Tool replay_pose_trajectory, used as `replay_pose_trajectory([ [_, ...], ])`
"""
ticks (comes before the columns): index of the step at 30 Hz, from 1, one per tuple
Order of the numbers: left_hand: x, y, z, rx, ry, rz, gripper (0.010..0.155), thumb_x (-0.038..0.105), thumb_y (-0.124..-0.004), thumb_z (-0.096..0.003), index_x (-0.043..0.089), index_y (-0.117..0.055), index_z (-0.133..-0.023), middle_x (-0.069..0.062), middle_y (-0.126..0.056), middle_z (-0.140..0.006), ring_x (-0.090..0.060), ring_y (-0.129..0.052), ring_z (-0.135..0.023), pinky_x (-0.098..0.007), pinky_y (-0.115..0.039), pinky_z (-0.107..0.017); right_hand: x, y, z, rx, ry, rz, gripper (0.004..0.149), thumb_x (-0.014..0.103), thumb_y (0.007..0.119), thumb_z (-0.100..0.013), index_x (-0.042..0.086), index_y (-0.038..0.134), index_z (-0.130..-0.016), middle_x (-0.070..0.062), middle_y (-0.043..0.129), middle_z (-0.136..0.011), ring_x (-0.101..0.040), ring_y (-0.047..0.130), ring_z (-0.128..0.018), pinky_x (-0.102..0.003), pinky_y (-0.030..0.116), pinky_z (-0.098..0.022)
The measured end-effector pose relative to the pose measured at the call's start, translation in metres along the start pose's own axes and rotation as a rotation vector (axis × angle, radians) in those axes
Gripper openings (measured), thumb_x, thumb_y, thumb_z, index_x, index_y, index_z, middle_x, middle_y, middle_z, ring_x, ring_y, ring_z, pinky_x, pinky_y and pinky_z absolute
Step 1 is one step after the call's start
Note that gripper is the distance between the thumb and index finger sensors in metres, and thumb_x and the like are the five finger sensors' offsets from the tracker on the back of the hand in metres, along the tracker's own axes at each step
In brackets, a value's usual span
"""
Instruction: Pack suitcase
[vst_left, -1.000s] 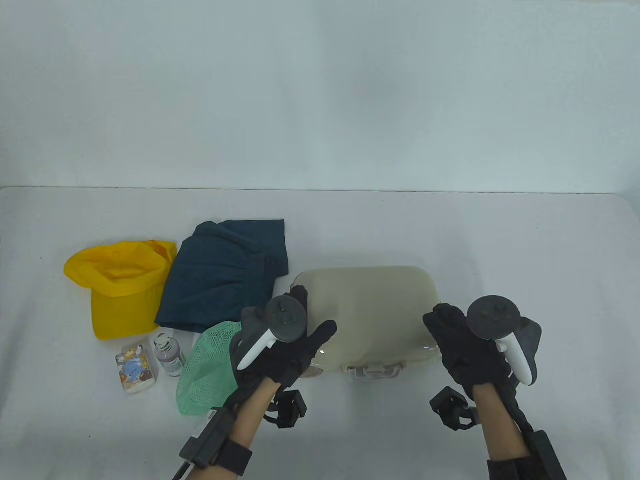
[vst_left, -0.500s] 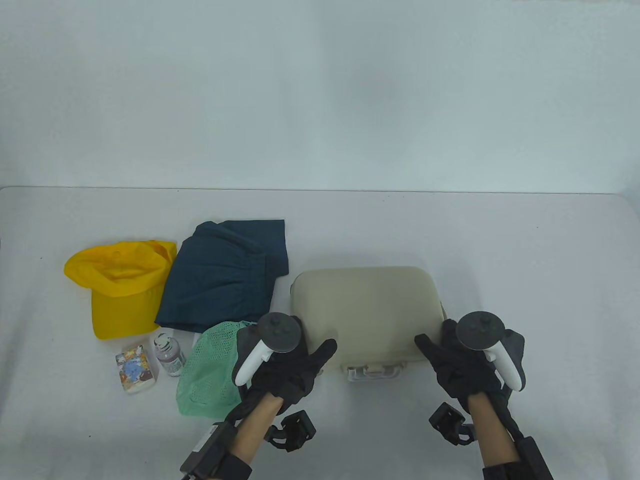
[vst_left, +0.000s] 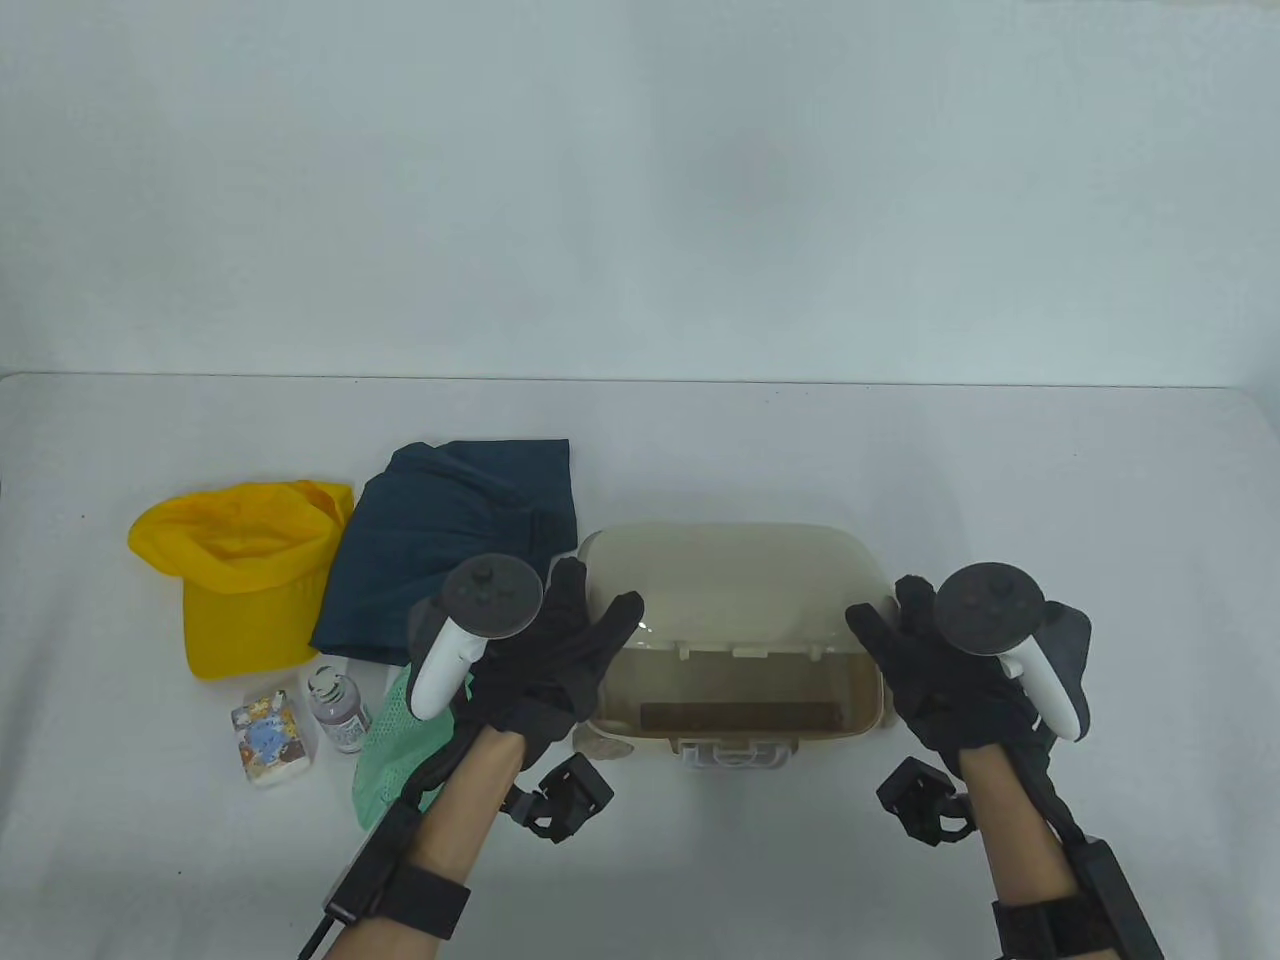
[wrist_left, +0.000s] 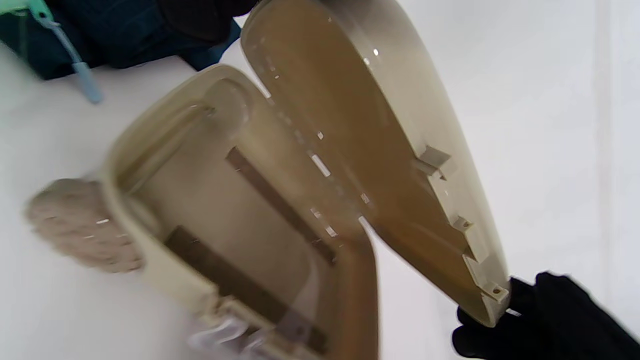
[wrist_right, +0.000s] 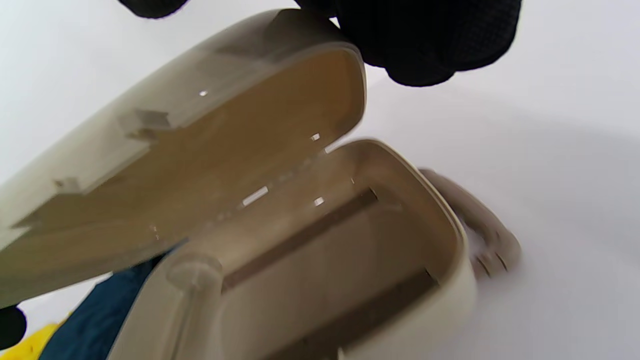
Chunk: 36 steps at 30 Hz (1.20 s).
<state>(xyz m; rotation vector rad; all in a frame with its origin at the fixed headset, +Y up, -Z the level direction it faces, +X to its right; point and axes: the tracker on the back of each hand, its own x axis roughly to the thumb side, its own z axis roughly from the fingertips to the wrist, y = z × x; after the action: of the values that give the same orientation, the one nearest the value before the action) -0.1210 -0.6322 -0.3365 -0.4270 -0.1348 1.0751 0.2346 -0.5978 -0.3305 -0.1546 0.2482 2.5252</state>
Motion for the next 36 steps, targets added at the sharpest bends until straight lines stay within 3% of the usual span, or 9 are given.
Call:
replay_pose_trajectory([
  [3, 0.012, 0.014, -0.009, 0.012, -0.023, 0.104, 0.096, 0.065, -0.048, -0.0528, 0.005, -0.002, -0.11, -0.034, -0.012, -0.115, -0.056, -0.027, -0.106, -0.056, -0.047, -0.078, 0.009, -0.012, -0.008, -0.025, -0.006, -0.043, 0.084, 0.061, 0.054, -0.054, 0.002, 0.037, -0.111, -0.027, 0.058, -0.111, -0.048, 0.072, -0.096, -0.055, 0.068, -0.066],
  [10, 0.03, 0.035, -0.038, 0.077, -0.075, 0.136, 0.096, 0.067, -0.048, -0.0521, 0.006, -0.001, -0.11, -0.028, -0.01, -0.117, -0.051, -0.023, -0.109, -0.053, -0.045, -0.081, 0.016, -0.03, -0.045, -0.07, -0.015, -0.191, 0.082, 0.061, 0.054, -0.053, 0.009, 0.033, -0.112, -0.018, 0.052, -0.116, -0.043, 0.066, -0.103, -0.054, 0.064, -0.072],
  [15, 0.027, 0.04, -0.063, 0.123, -0.128, 0.217, 0.095, 0.068, -0.047, -0.0518, 0.011, 0.003, -0.11, -0.02, -0.005, -0.118, -0.043, -0.017, -0.112, -0.05, -0.039, -0.084, 0.009, -0.023, -0.081, -0.025, -0.049, -0.392, 0.083, 0.063, 0.053, -0.053, 0.014, 0.021, -0.112, -0.012, 0.035, -0.121, -0.044, 0.051, -0.109, -0.055, 0.057, -0.076],
  [25, 0.023, 0.053, -0.1, 0.15, -0.143, 0.22, 0.093, 0.068, -0.045, -0.0516, 0.016, 0.006, -0.11, -0.016, -0.002, -0.119, -0.04, -0.012, -0.113, -0.048, -0.035, -0.085, 0.01, -0.013, -0.121, 0.017, -0.068, -0.444, 0.085, 0.065, 0.052, -0.052, 0.018, 0.012, -0.111, -0.008, 0.024, -0.122, -0.048, 0.043, -0.111, -0.058, 0.052, -0.077],
  [31, 0.027, 0.059, -0.097, 0.148, -0.138, 0.099, 0.092, 0.068, -0.048, -0.0513, 0.016, 0.001, -0.11, -0.017, -0.005, -0.119, -0.041, -0.016, -0.113, -0.049, -0.038, -0.084, 0.016, -0.025, -0.126, 0.026, -0.069, -0.4, 0.086, 0.063, 0.056, -0.052, 0.016, 0.015, -0.111, -0.012, 0.027, -0.122, -0.051, 0.047, -0.108, -0.061, 0.053, -0.075],
  [36, 0.04, 0.062, -0.07, 0.116, -0.188, -0.109, 0.091, 0.067, -0.053, -0.0505, 0.019, -0.005, -0.112, -0.018, -0.012, -0.121, -0.044, -0.023, -0.113, -0.053, -0.042, -0.082, 0.028, -0.042, -0.102, -0.062, -0.115, -0.216, 0.086, 0.063, 0.06, -0.052, 0.016, 0.02, -0.112, -0.013, 0.031, -0.122, -0.05, 0.049, -0.108, -0.062, 0.053, -0.074],
])
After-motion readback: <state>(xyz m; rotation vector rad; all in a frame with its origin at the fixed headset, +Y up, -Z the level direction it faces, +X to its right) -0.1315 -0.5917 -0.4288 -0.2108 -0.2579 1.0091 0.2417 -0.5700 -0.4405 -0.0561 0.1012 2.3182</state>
